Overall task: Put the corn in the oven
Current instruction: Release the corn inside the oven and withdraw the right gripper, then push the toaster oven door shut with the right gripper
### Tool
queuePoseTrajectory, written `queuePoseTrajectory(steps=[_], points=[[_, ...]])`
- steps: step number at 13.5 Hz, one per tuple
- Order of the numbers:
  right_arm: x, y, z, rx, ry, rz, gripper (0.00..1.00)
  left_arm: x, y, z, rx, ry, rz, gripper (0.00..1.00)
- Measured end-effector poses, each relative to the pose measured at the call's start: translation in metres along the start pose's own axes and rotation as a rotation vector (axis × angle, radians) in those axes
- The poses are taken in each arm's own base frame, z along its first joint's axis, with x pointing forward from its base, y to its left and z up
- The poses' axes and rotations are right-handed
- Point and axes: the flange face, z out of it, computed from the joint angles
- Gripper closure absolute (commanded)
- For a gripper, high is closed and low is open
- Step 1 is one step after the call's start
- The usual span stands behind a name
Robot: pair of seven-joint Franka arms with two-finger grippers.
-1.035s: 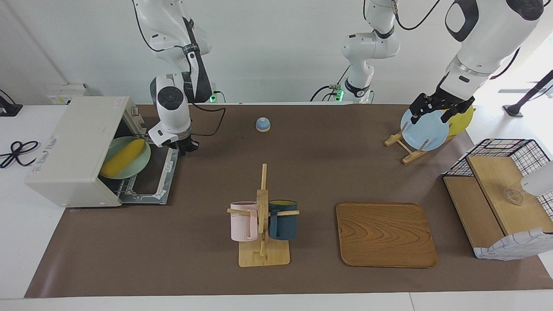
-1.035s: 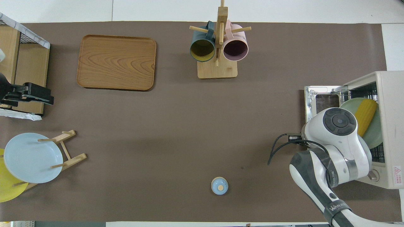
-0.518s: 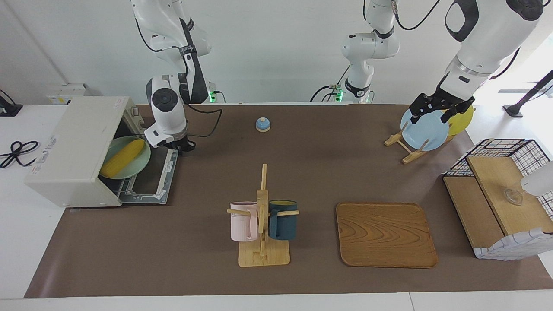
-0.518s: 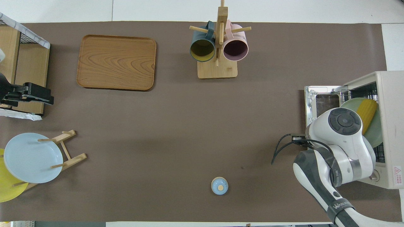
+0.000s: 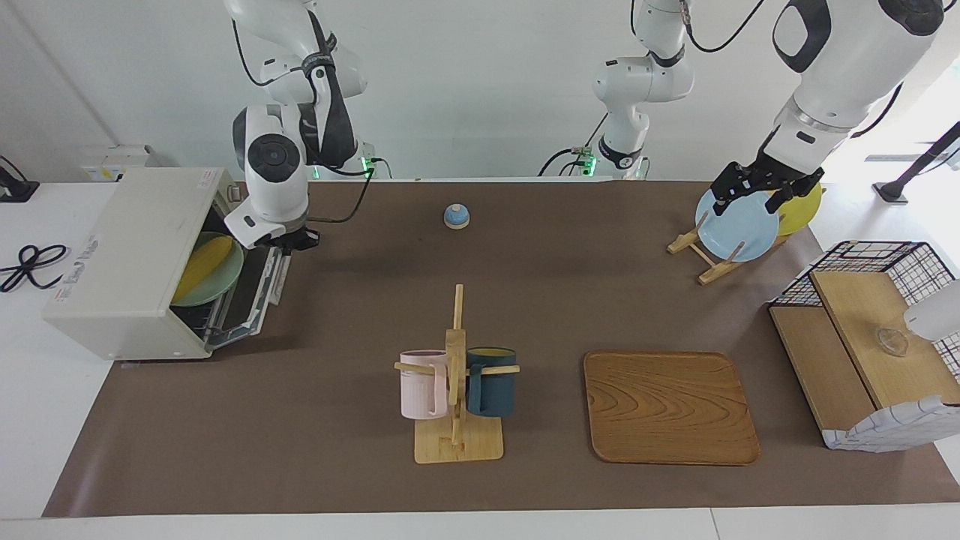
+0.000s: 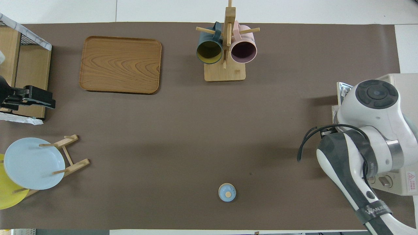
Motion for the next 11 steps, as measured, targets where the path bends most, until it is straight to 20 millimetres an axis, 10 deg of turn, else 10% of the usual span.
queuePoseTrajectory(steps=[11], points=[[-0.025, 0.128, -0.026, 0.027, 0.048, -0.2, 1.0, 0.0, 0.0, 0.0, 0.0, 0.0, 0.0, 0.0]])
